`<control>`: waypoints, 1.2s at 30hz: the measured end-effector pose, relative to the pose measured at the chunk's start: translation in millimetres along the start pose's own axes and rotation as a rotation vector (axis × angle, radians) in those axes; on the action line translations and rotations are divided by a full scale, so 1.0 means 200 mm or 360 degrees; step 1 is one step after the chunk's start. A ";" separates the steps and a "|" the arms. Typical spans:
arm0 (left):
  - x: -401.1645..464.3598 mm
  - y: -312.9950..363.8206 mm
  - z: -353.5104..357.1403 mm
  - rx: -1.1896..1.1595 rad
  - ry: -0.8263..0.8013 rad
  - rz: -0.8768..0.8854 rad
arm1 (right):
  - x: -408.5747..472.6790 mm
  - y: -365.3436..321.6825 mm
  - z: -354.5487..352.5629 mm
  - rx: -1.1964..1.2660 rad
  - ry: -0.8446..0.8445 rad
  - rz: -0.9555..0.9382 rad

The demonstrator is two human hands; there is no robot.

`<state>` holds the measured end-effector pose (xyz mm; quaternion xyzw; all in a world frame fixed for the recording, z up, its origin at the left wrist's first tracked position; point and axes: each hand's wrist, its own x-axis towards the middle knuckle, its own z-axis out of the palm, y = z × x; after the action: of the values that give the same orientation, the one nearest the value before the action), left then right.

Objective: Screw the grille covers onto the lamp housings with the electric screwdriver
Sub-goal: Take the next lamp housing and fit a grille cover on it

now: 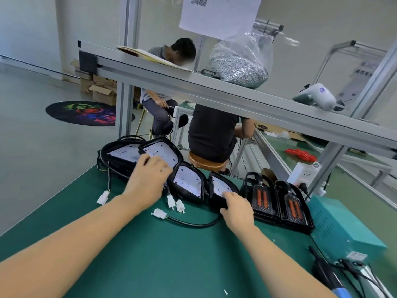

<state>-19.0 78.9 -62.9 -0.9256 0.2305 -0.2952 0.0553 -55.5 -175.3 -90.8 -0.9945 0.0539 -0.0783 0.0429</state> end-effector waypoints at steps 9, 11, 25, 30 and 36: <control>-0.23 0.40 0.20 -0.0755 -0.0392 0.0206 | -0.05 0.04 -0.04 0.0101 0.0349 0.0032; -0.24 0.42 0.21 -0.0839 -0.0341 0.0149 | -0.07 0.04 -0.07 0.0278 0.0465 0.0047; -0.41 0.33 0.09 -0.1205 -0.0269 -0.0197 | -0.51 0.07 -0.27 0.0839 0.0990 -0.0501; -0.45 0.32 0.06 -0.1340 -0.0298 -0.0281 | -0.68 0.03 -0.17 0.0561 0.1153 -0.0801; -0.43 0.35 -0.11 -0.2695 -0.0316 -0.1263 | -0.80 -0.01 -0.11 0.0295 0.1146 -0.1189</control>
<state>-120.2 56.5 -107.0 -0.6897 0.0304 0.0536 -0.7215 -215.2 -157.4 -92.1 -0.8481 -0.3003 -0.4294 0.0788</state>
